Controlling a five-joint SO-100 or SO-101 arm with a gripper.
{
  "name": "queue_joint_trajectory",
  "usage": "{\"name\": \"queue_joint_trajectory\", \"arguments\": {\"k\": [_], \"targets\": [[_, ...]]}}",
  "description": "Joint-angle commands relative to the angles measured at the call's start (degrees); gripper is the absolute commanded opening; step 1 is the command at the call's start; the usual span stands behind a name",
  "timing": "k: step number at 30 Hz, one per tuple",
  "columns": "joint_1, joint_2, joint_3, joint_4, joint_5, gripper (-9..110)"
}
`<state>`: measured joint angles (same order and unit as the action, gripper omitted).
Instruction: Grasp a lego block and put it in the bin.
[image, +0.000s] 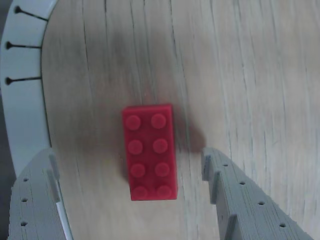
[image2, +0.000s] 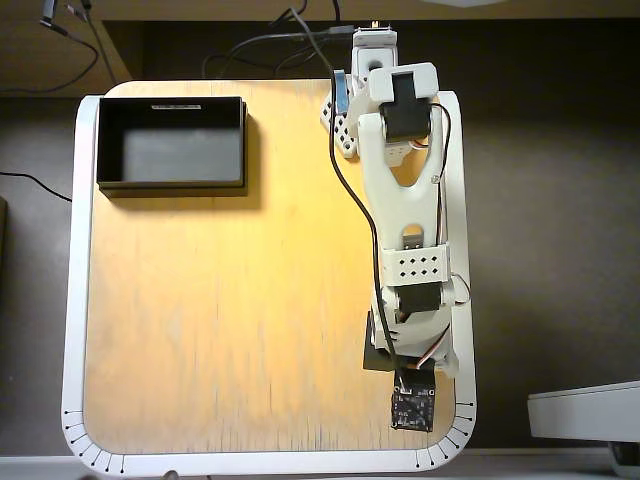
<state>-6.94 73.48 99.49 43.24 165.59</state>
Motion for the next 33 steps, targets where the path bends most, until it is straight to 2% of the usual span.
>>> {"name": "queue_joint_trajectory", "arguments": {"k": [1, 10, 25, 33], "targets": [[-0.9, 1.0, -7.5, -1.5, 0.5, 29], [0.1, 0.1, -7.5, -3.0, 0.6, 28], [1.9, -1.4, -7.5, -3.6, 1.1, 13], [2.5, -1.7, -7.2, -3.5, 0.5, 13]]}}
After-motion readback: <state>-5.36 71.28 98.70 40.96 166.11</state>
